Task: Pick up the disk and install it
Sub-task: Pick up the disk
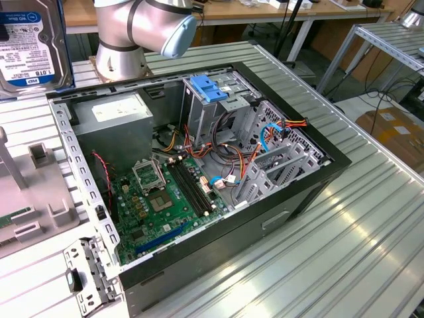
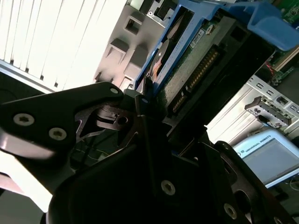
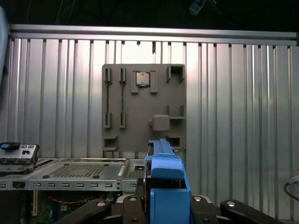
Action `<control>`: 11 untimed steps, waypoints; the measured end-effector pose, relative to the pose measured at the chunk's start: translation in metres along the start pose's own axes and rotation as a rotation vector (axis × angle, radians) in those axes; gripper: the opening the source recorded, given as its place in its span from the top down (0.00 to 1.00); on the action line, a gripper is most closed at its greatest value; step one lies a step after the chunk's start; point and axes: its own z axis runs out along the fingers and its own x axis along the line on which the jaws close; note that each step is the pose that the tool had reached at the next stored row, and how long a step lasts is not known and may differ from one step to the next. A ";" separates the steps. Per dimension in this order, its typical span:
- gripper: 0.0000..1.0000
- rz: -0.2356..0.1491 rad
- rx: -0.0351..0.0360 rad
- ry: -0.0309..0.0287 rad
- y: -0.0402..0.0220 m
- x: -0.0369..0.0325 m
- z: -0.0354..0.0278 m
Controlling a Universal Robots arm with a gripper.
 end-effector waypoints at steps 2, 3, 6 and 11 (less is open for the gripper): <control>0.64 0.000 -0.0001 0.0000 -0.0007 0.0015 -0.0001; 0.64 0.000 0.0000 0.0000 -0.0011 0.0024 -0.0001; 0.64 0.000 0.0000 0.0000 -0.0024 0.0049 -0.0002; 0.64 0.000 -0.0001 -0.0002 -0.0047 0.0101 -0.0003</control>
